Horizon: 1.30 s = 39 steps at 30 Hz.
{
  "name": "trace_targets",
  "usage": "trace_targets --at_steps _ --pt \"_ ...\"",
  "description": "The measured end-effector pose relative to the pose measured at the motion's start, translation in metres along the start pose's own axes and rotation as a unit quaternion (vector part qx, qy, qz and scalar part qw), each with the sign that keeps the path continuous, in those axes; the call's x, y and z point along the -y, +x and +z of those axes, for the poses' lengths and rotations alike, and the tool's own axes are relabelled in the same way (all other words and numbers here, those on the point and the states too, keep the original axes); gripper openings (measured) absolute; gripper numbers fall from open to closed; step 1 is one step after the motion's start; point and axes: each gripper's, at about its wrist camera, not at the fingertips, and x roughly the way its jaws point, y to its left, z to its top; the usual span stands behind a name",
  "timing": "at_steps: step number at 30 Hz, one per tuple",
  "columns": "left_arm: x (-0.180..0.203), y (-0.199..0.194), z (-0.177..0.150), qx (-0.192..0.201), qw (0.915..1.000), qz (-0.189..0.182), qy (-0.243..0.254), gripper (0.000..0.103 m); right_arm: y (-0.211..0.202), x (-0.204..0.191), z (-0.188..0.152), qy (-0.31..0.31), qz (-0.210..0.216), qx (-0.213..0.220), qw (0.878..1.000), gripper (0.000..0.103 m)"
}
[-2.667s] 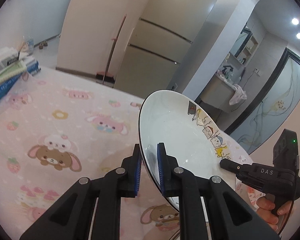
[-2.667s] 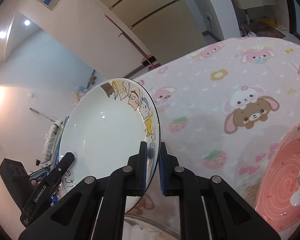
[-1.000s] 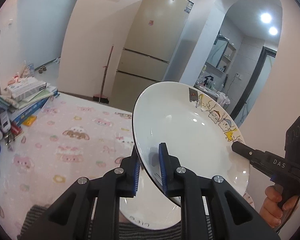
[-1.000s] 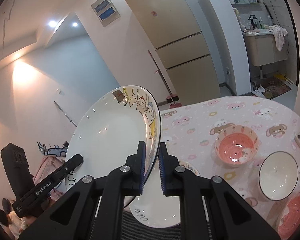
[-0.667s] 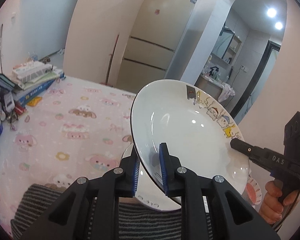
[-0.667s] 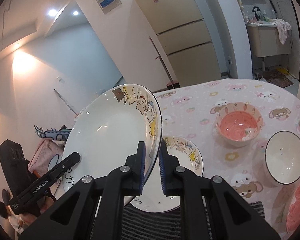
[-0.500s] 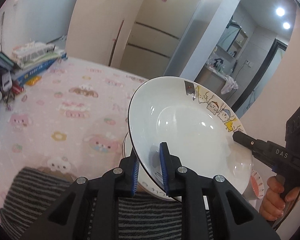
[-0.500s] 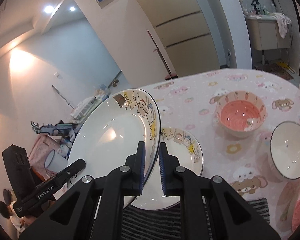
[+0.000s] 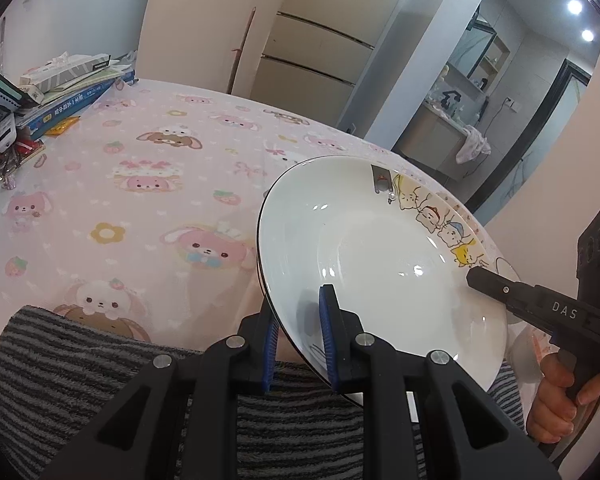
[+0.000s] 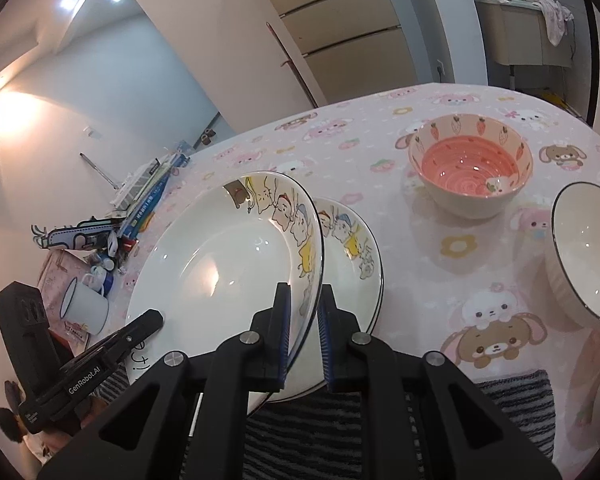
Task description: Organize plates and bowls
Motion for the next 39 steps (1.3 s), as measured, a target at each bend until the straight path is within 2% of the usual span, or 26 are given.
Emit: trace_targets --at_steps 8,21,27,35,39 --pt "0.001 0.013 -0.002 -0.011 0.9998 0.013 0.013 0.021 0.01 0.009 -0.008 0.014 -0.008 -0.011 1.0 0.013" --pt "-0.002 0.025 -0.006 -0.029 0.9991 0.028 0.013 0.021 0.021 0.005 -0.017 -0.002 -0.033 -0.026 0.999 0.015" --pt "0.005 0.028 -0.008 -0.027 0.9984 0.039 0.029 0.022 0.02 0.0 -0.02 -0.021 -0.067 -0.015 0.997 0.015" --pt "0.011 0.032 -0.007 -0.029 0.9973 0.049 0.047 0.023 0.019 -0.001 -0.022 -0.027 -0.081 -0.012 0.996 0.016" --pt "0.015 0.037 -0.005 -0.037 0.9957 0.067 0.054 0.024 0.019 0.003 -0.023 -0.022 -0.08 -0.015 0.996 0.018"
